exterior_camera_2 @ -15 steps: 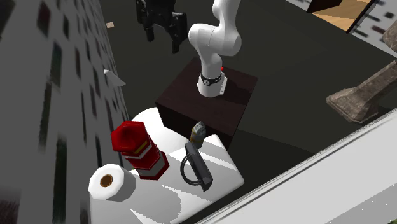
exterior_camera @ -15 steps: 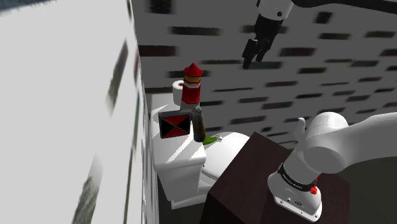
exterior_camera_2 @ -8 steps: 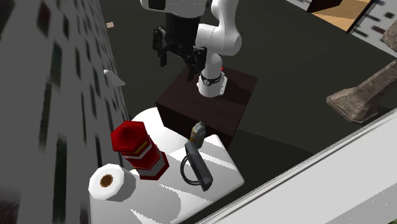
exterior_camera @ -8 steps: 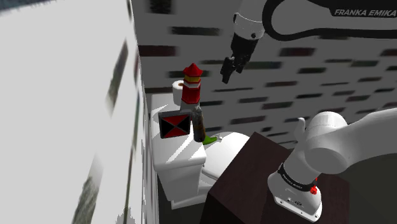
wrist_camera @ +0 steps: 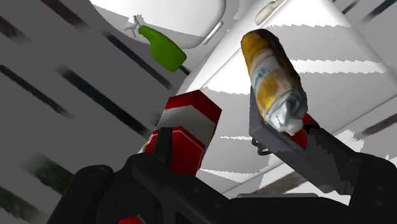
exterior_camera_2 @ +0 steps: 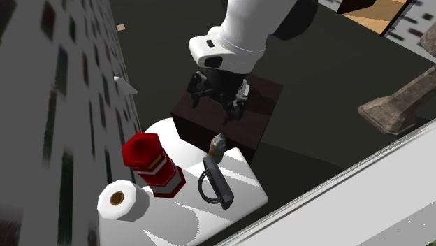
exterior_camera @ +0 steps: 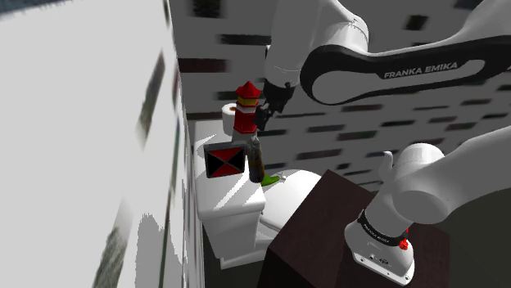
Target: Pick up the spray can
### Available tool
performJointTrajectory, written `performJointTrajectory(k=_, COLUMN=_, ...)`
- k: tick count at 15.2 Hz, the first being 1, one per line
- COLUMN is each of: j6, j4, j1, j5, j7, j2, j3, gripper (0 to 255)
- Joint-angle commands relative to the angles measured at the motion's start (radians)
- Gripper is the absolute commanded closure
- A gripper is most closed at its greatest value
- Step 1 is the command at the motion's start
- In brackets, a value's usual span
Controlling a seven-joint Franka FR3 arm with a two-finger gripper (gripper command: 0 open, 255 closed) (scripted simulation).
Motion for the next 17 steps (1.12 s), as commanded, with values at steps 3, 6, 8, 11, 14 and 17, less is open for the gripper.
performJointTrajectory(k=3, j6=0.101, j4=0.017, j1=-0.015, j5=-0.071, j7=0.105, j2=0.117, j3=0.104, gripper=0)
performJointTrajectory(k=6, j6=0.147, j4=0.004, j1=-0.023, j5=-0.100, j7=0.145, j2=0.155, j3=0.133, gripper=0)
performJointTrajectory(k=8, j6=0.173, j4=-0.015, j1=-0.026, j5=-0.108, j7=0.158, j2=0.164, j3=0.138, gripper=0)
performJointTrajectory(k=11, j6=0.212, j4=-0.041, j1=-0.032, j5=-0.121, j7=0.179, j2=0.181, j3=0.146, gripper=0)
performJointTrajectory(k=14, j6=0.220, j4=-0.046, j1=-0.033, j5=-0.123, j7=0.183, j2=0.185, j3=0.148, gripper=0)
performJointTrajectory(k=17, j6=0.218, j4=-0.044, j1=-0.033, j5=-0.123, j7=0.182, j2=0.185, j3=0.148, gripper=255)
